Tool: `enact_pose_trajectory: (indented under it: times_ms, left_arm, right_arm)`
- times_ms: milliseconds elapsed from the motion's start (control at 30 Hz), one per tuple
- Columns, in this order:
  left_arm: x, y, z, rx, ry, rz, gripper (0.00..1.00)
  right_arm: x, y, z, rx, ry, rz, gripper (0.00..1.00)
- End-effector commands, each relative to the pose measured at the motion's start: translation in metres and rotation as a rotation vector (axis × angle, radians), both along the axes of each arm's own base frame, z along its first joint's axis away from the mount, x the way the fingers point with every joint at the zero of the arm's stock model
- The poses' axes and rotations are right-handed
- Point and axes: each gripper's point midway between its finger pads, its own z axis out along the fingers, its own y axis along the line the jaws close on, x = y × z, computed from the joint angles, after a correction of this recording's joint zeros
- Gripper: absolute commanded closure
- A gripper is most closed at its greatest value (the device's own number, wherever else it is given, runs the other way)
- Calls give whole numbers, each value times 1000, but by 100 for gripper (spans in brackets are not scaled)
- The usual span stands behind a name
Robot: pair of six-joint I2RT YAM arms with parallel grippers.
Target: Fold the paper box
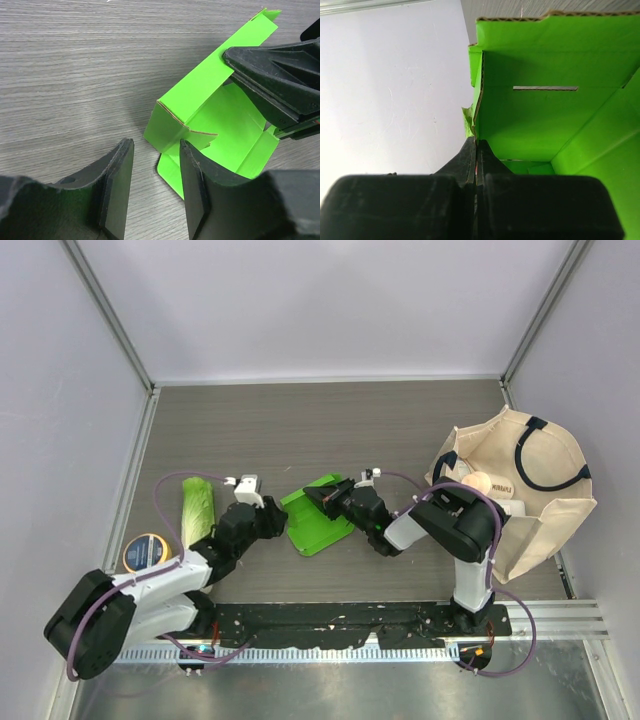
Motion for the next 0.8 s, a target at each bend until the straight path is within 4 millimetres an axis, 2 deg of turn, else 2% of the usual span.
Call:
enact_pose_trajectory:
  times_ms: [0, 200, 333, 400, 600, 767]
  left_arm:
    - [17, -8, 19, 1, -90, 20, 55]
    - [22, -15, 24, 28, -121, 55, 55]
    - [22, -22, 28, 44, -138, 54, 51]
    - [24, -20, 28, 62, -139, 78, 51]
    - [28, -14, 17, 120, -121, 124, 63]
    - [29, -14, 13, 158, -113, 130, 67]
  right_arm:
    - [-4, 4, 12, 6, 7, 2, 100]
    - [-7, 2, 11, 6, 27, -17, 100]
    - [-7, 2, 11, -3, 30, -23, 100]
    - [-7, 2, 13, -1, 28, -23, 100]
    - [-7, 2, 12, 7, 35, -28, 100]
    - [-7, 3, 13, 19, 38, -27, 100]
